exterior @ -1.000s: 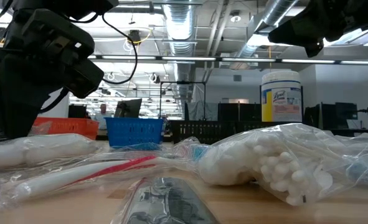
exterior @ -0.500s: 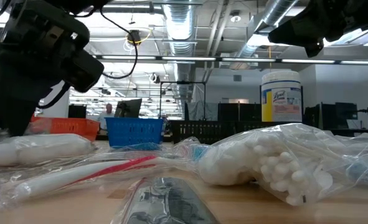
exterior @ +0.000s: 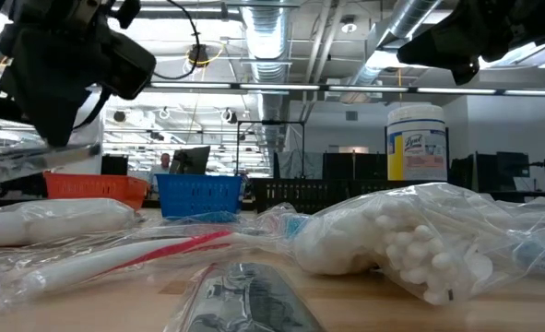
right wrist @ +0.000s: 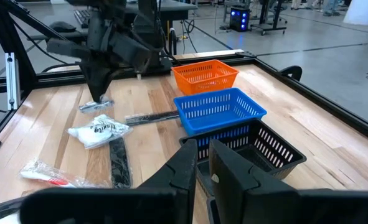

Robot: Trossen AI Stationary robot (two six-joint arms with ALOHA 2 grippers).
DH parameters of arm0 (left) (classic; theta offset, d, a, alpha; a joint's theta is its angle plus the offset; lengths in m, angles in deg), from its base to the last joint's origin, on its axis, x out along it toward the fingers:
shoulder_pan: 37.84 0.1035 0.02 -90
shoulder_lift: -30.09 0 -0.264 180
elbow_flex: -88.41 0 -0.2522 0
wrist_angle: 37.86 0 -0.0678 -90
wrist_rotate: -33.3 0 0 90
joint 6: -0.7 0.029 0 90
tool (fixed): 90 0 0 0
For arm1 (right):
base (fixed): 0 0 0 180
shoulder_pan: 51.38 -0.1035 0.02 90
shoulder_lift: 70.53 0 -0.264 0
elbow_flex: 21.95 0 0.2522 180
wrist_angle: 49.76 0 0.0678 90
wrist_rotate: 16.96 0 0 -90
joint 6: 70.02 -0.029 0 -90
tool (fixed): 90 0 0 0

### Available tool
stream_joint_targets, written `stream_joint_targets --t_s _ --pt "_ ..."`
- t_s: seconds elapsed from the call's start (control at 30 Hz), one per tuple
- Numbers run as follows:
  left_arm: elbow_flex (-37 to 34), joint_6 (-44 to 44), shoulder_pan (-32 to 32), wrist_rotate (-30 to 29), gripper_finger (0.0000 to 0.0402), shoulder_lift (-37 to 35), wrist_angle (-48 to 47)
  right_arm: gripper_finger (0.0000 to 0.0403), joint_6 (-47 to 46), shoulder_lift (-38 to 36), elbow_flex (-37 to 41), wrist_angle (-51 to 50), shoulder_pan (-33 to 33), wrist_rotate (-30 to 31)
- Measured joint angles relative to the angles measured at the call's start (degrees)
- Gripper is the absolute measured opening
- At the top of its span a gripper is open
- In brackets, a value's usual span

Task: Pick & Place Travel size toiletries
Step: Put the nail clippers into the orange bin

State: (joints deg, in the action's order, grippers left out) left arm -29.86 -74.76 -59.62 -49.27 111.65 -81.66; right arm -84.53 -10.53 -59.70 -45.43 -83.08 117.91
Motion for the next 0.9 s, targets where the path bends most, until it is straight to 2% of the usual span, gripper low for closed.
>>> stream_joint_targets --t_s 0.2,0.53,0.7,0.9 --pt "0.00 0.02 0.81 -2.08 0.0000 -3.85 -1.56 0.0037 0.03 0.00 0.00 0.00 0.00 0.08" --pt "0.02 0.23 4.83 -8.42 0.0000 -12.00 -11.30 0.0037 0.01 0.01 0.00 0.09 0.00 0.14" --pt "0.02 2.09 8.83 -12.48 0.0000 -16.16 -15.46 0.0037 0.01 0.01 0.00 0.15 -0.04 0.13" --pt "0.02 8.47 16.68 -15.21 0.0000 -19.43 -18.85 0.0037 0.01 0.01 0.00 0.17 -0.02 0.13"
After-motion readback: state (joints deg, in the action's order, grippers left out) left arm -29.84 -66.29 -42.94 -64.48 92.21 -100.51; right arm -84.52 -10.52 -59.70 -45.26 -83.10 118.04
